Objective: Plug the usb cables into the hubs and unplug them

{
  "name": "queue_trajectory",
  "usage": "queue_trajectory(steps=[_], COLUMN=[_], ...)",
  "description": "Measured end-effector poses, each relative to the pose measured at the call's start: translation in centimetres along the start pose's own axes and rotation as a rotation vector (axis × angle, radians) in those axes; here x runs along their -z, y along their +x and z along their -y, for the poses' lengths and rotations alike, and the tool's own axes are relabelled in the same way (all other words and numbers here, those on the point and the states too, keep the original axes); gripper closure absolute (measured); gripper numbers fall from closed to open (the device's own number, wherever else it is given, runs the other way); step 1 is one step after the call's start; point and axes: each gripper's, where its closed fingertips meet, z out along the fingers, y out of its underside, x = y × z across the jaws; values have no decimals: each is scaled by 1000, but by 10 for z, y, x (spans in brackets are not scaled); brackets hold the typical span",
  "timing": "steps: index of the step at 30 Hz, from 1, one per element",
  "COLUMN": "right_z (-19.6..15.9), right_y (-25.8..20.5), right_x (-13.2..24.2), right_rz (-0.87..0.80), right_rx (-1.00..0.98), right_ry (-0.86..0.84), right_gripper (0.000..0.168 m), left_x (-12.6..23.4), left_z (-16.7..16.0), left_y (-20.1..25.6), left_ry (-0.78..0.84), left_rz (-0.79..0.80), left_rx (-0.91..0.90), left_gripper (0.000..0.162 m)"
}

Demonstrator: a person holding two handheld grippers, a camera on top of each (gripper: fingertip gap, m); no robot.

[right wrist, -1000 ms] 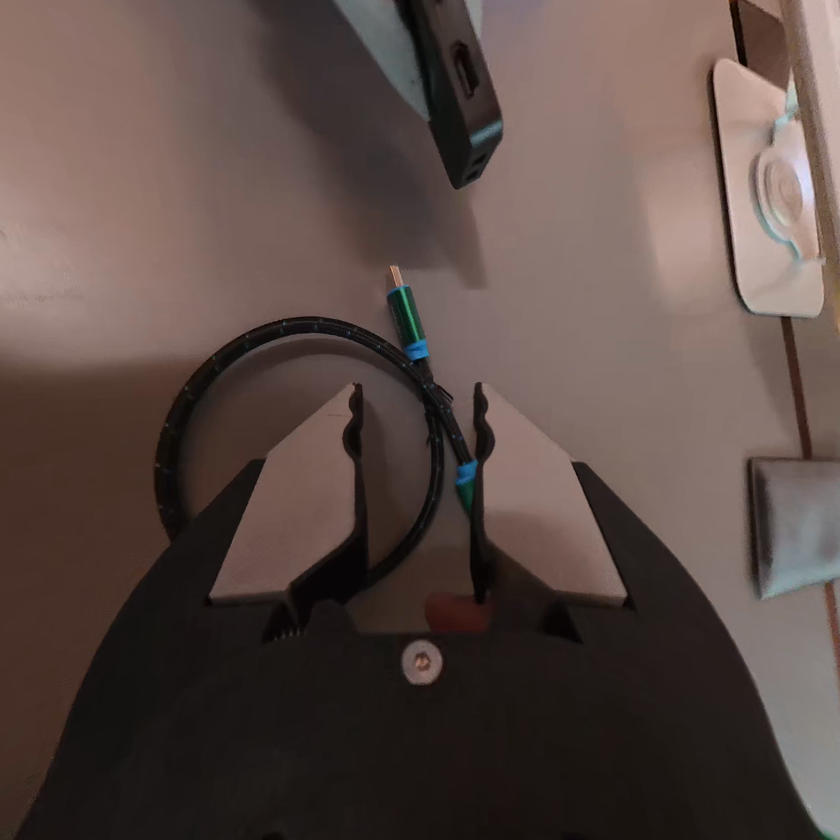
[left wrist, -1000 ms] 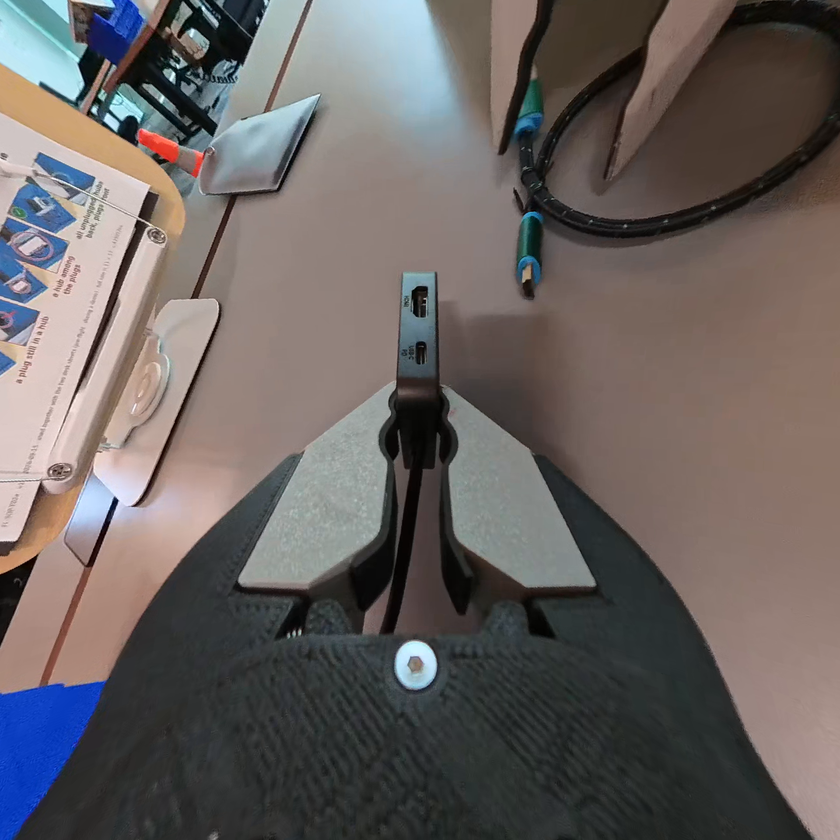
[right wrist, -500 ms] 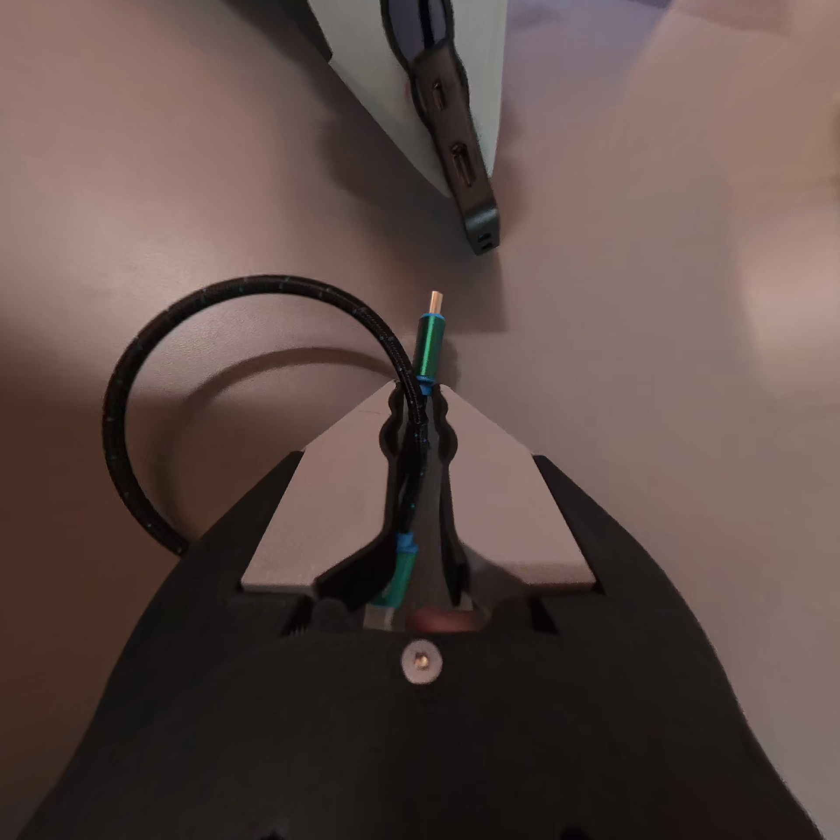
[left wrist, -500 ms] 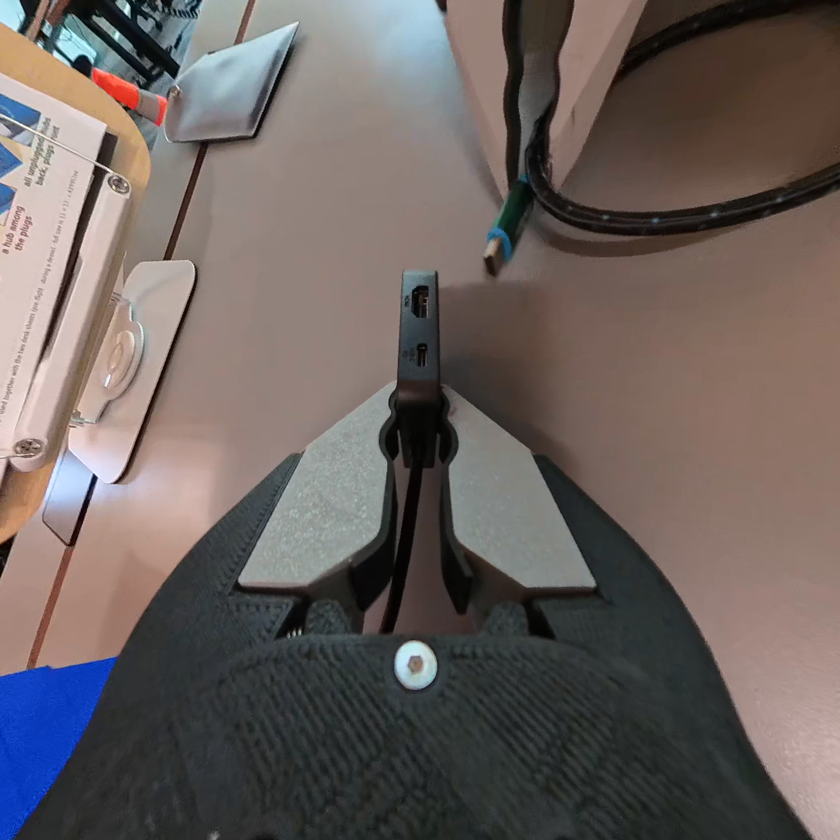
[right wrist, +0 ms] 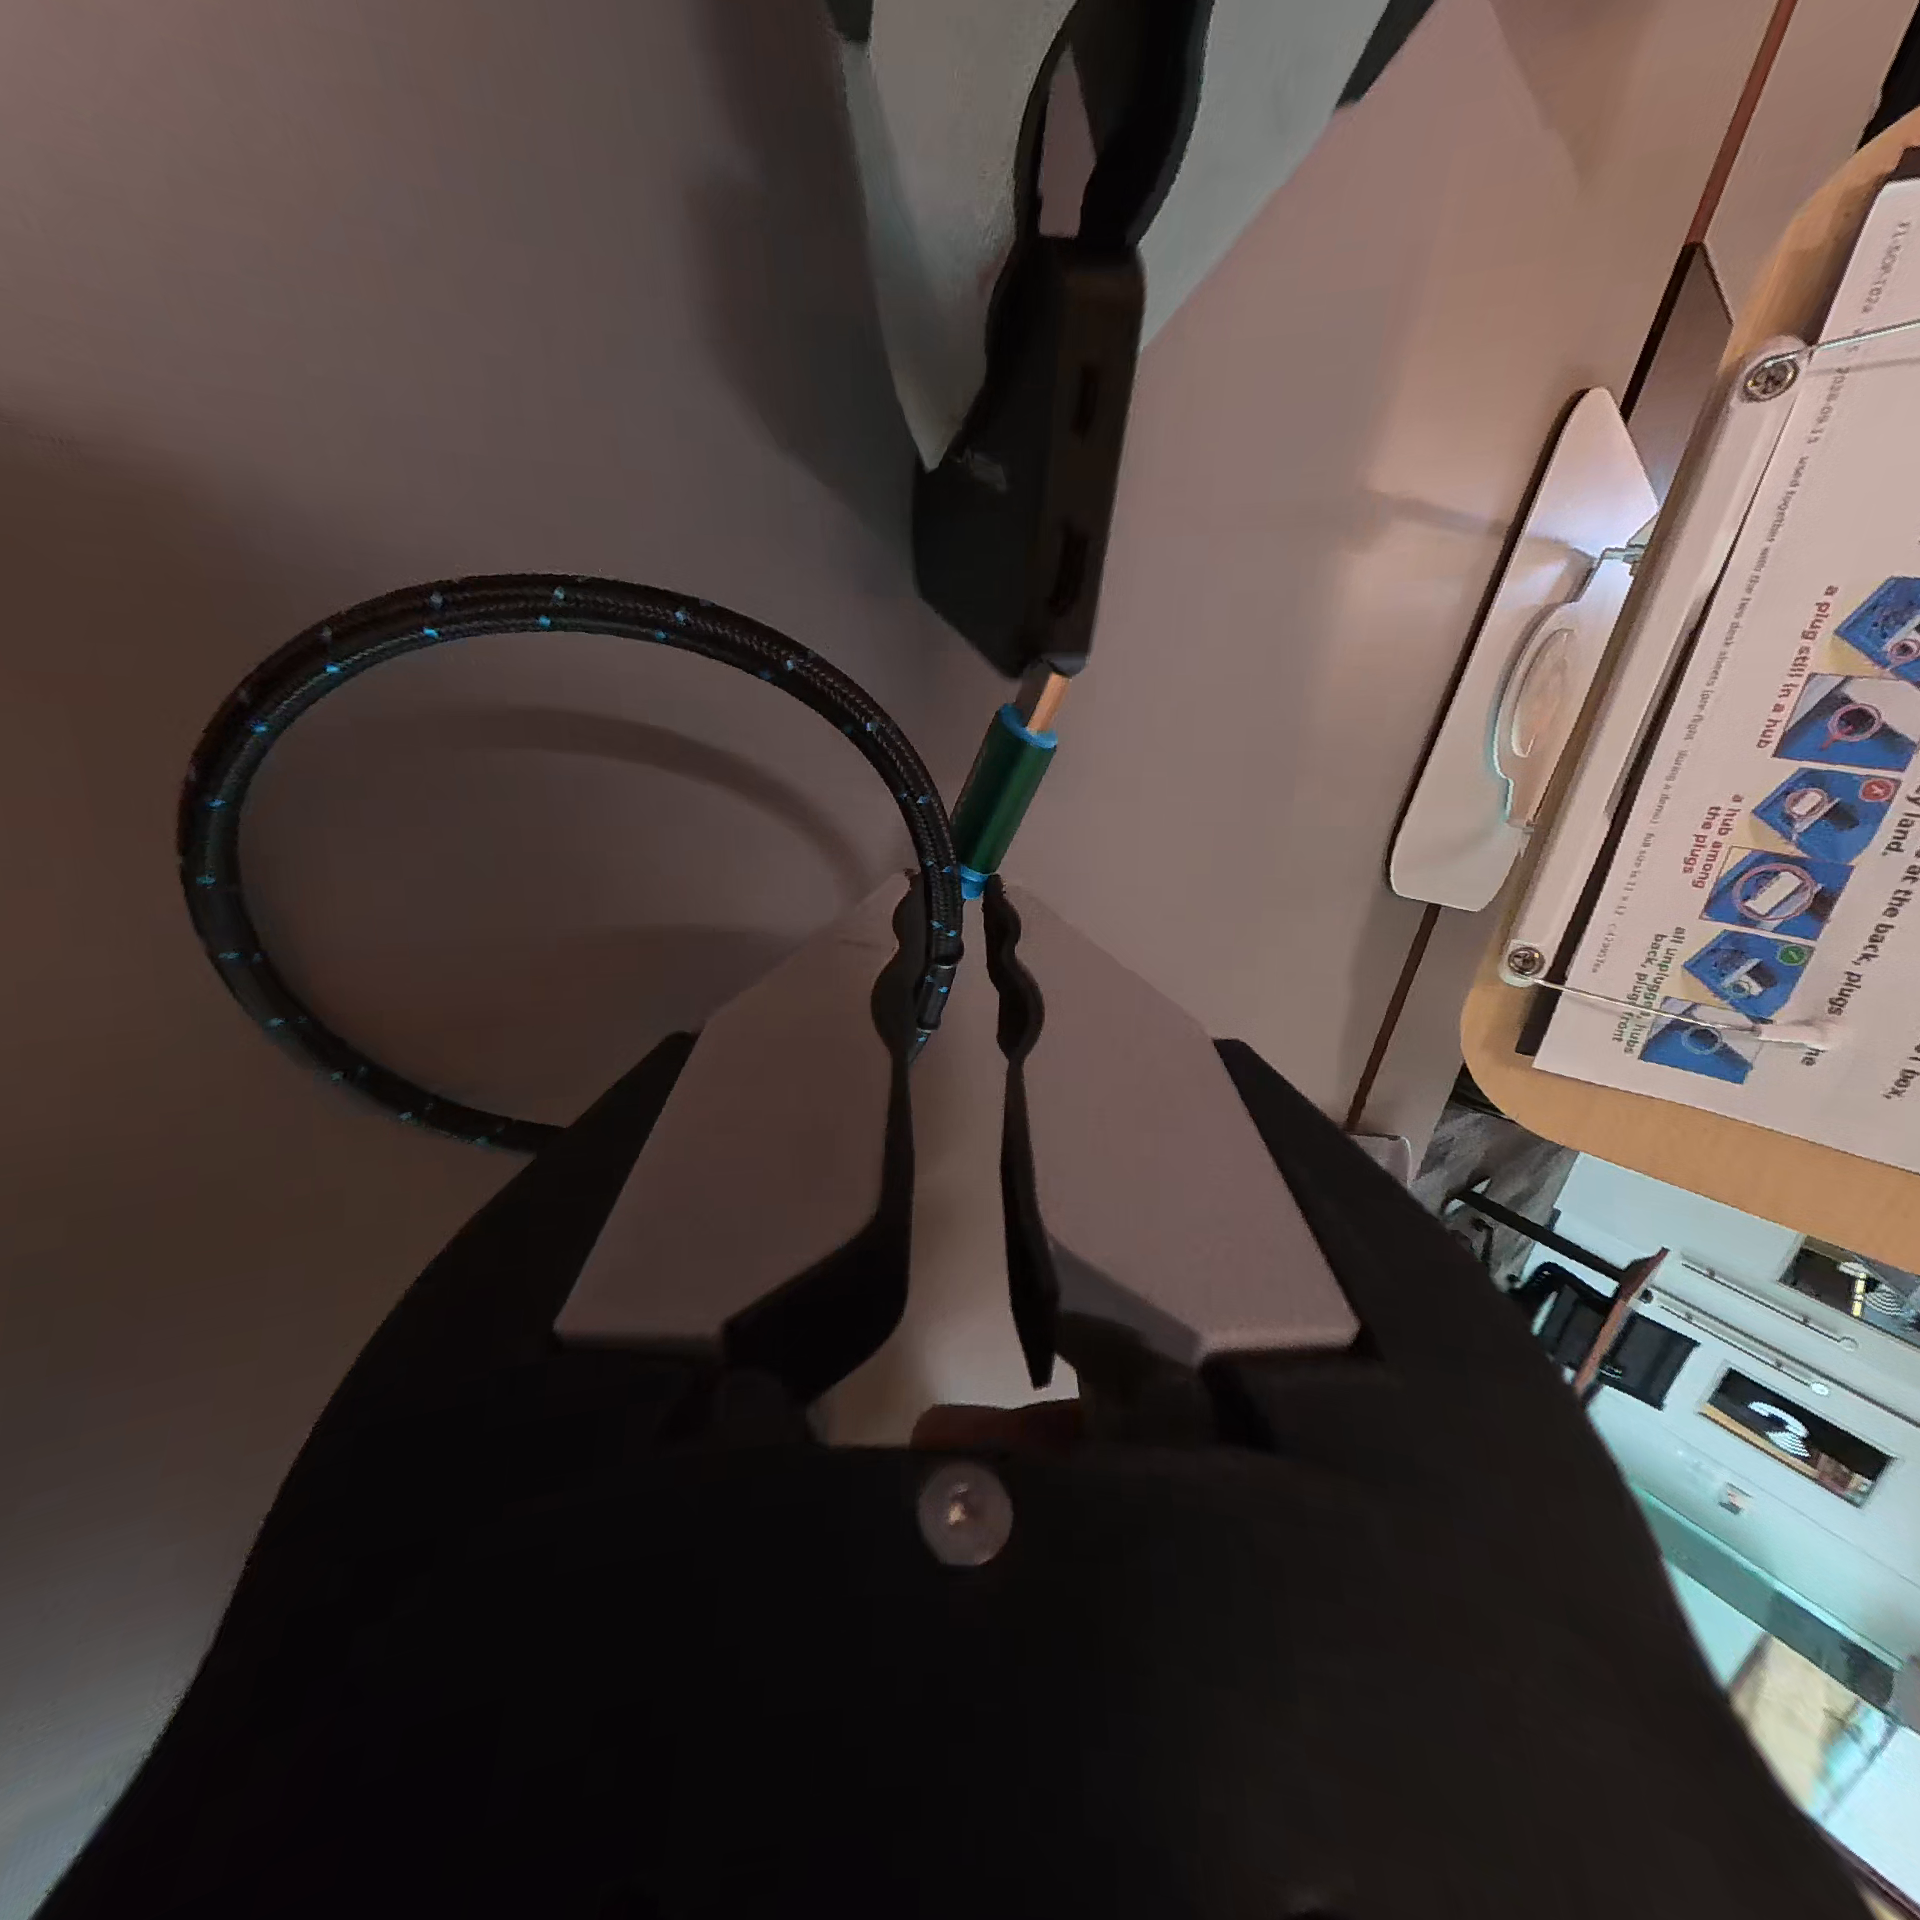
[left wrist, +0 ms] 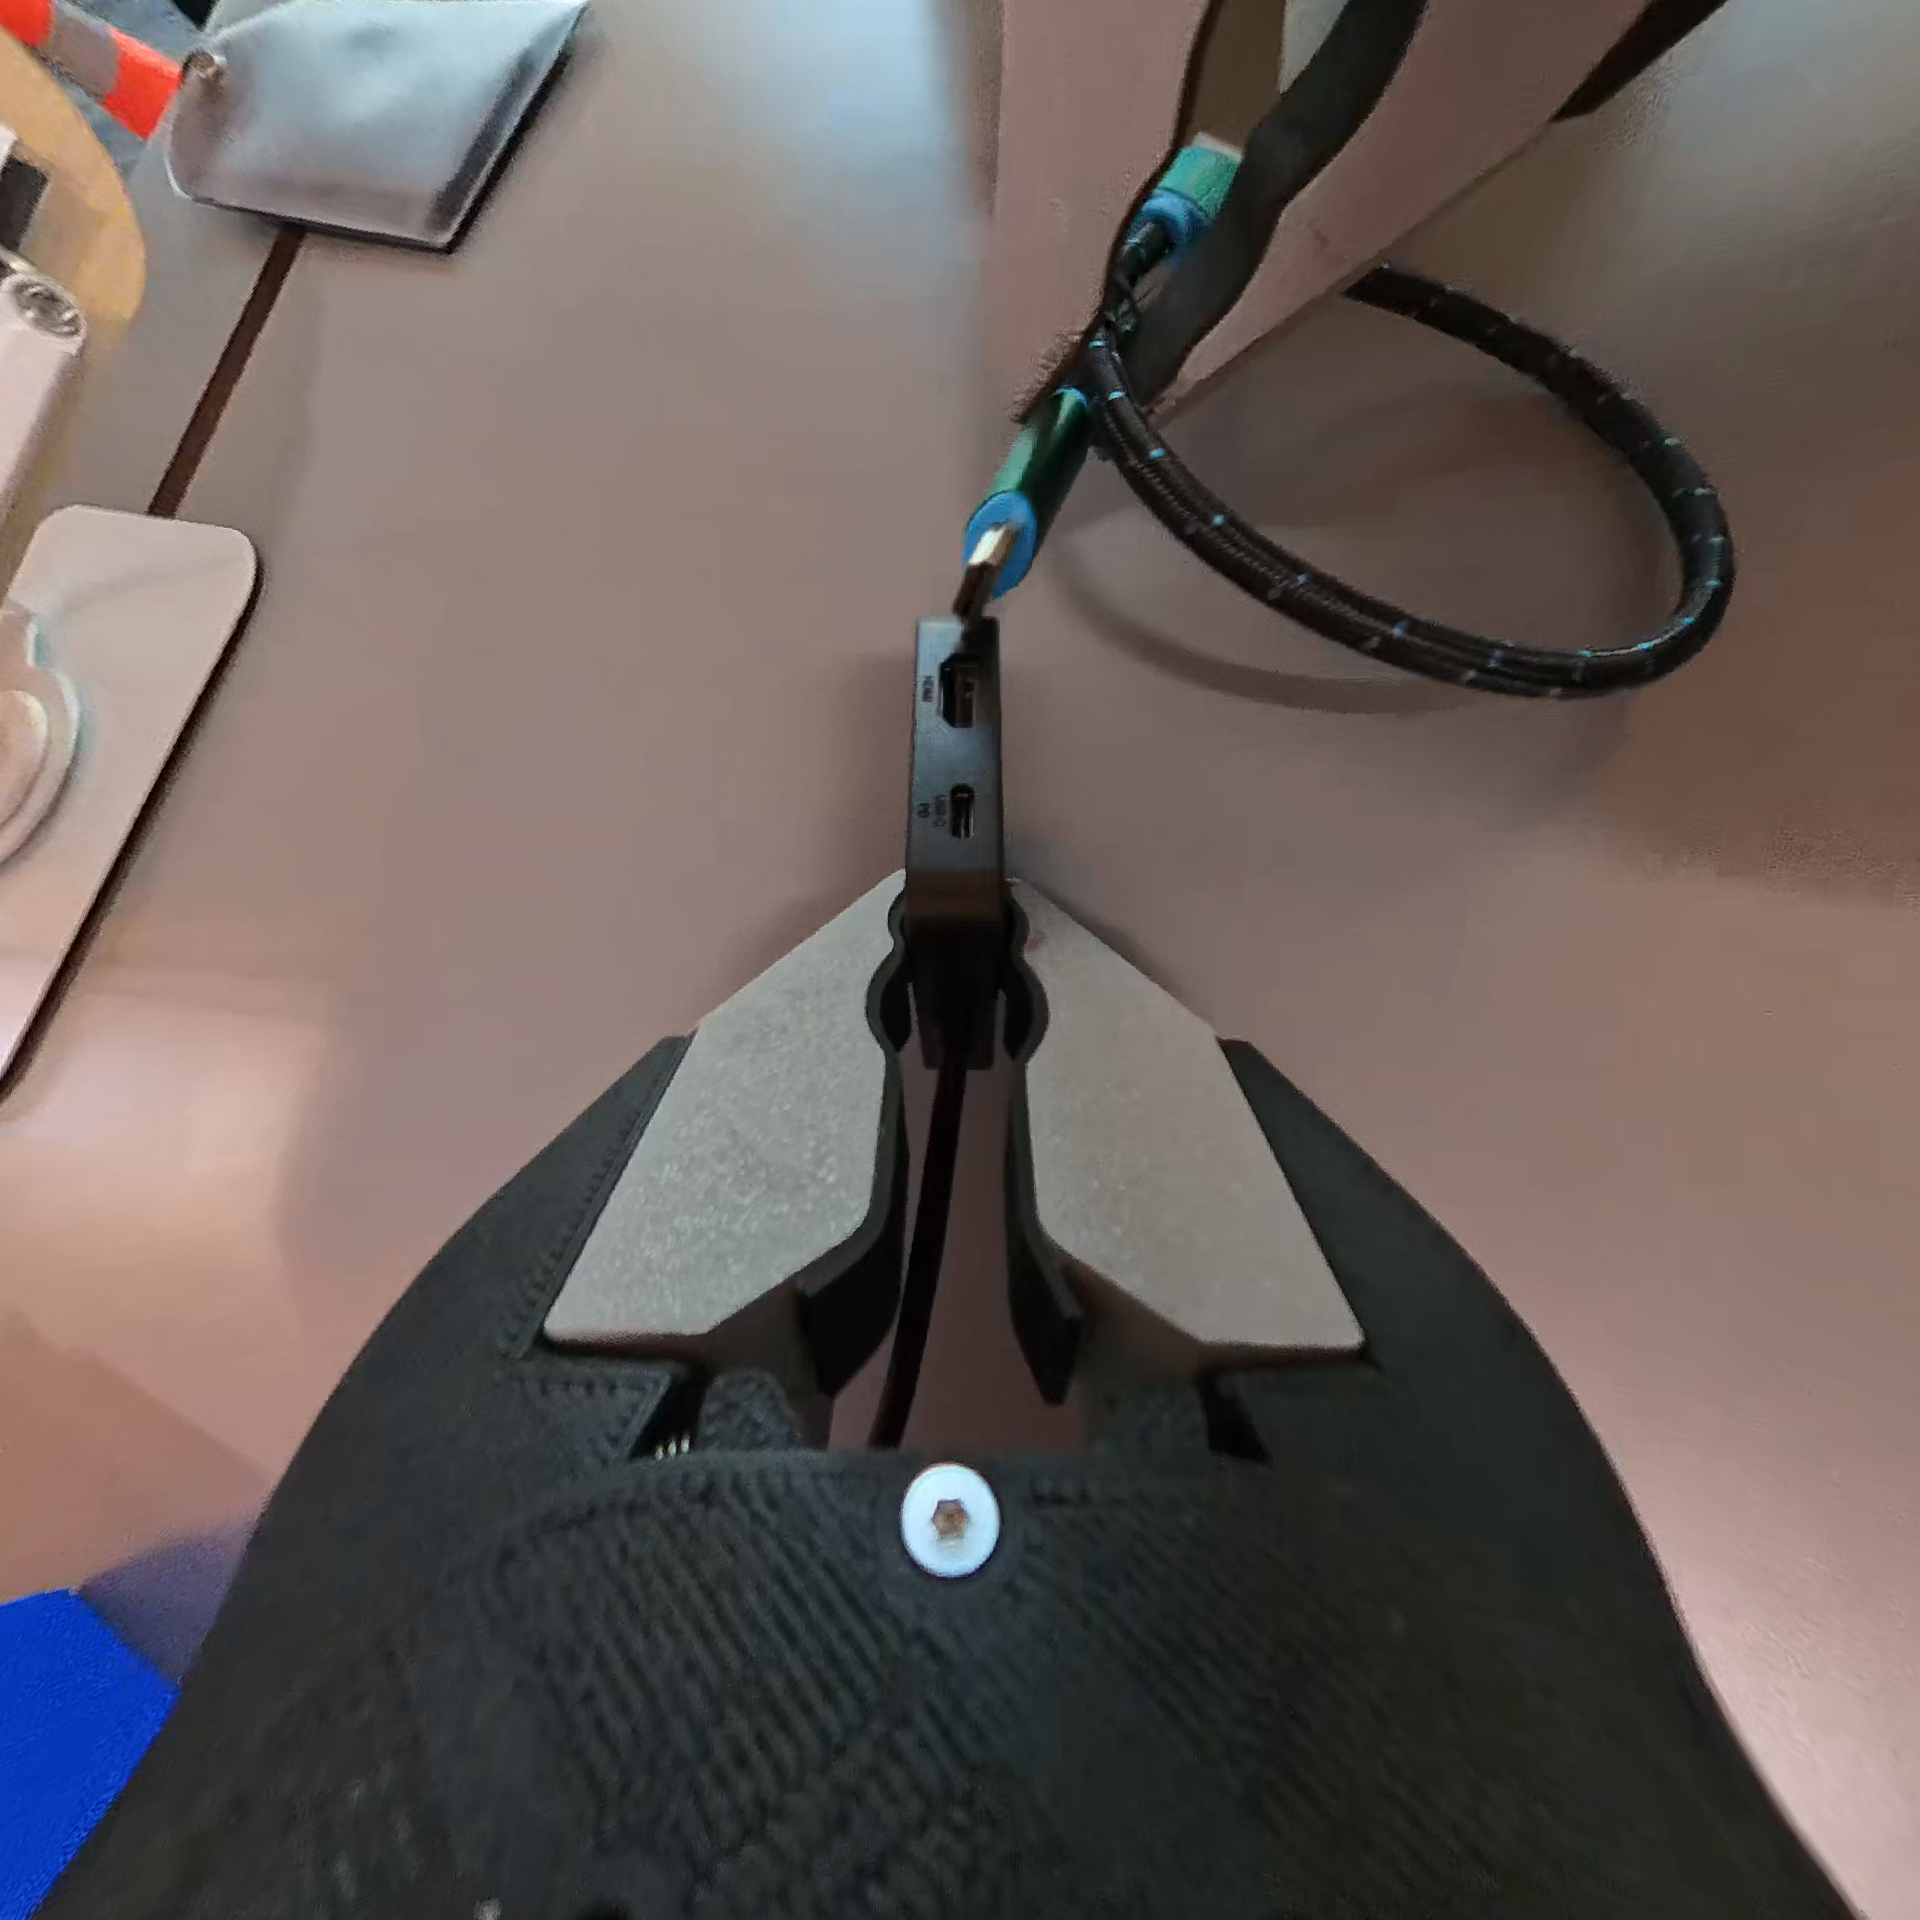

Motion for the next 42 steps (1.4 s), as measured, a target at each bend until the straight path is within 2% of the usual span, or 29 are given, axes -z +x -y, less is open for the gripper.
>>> queue_trajectory(steps=[5, 10, 13, 16, 19, 24, 27, 30, 35, 39, 42], right_z=[-2, 2, -6, -6, -2, 23, 15, 8, -13, 5, 5], right_y=[-3, -17, -17, -17, -23, -18, -8, -19, -34, -31, -29], right_x=[-14, -24, -21, -8, 2, 33, 56, 55, 28, 22, 18], right_rz=[32, 220, 251, 306, 408, 617, 607, 535, 366, 482, 487], right_rx=[-149, -488, -704, -961, -1297, -1763, -1943, -2018, -2048, -2114, -2211], right_ry=[108, 281, 313, 371, 416, 725, 893, 831, 538, 483, 432], right_gripper=[162, 156, 156, 139, 145, 141, 133, 125, 115, 120, 122], left_x=[9, 6, 5, 5, 7, 9, 8, 7, 6, 6, 6], left_z=[-8, -19, -22, -21, -21, -19, -21, -22, -20, -24, -26], left_y=[-25, -34, -35, -35, -36, -37, -37, -36, -32, -36, -39], left_ry=[-5, -67, -81, -79, -82, -79, -87, -97, -99, -108, -97], left_rz=[93, 154, 155, 156, 162, 175, 175, 169, 171, 180, 175], left_rx=[64, 59, 65, 75, 78, 71, 70, 72, 45, 52, 87], left_gripper=[151, 151, 151, 151, 151, 151, 151, 151, 151, 151, 151])
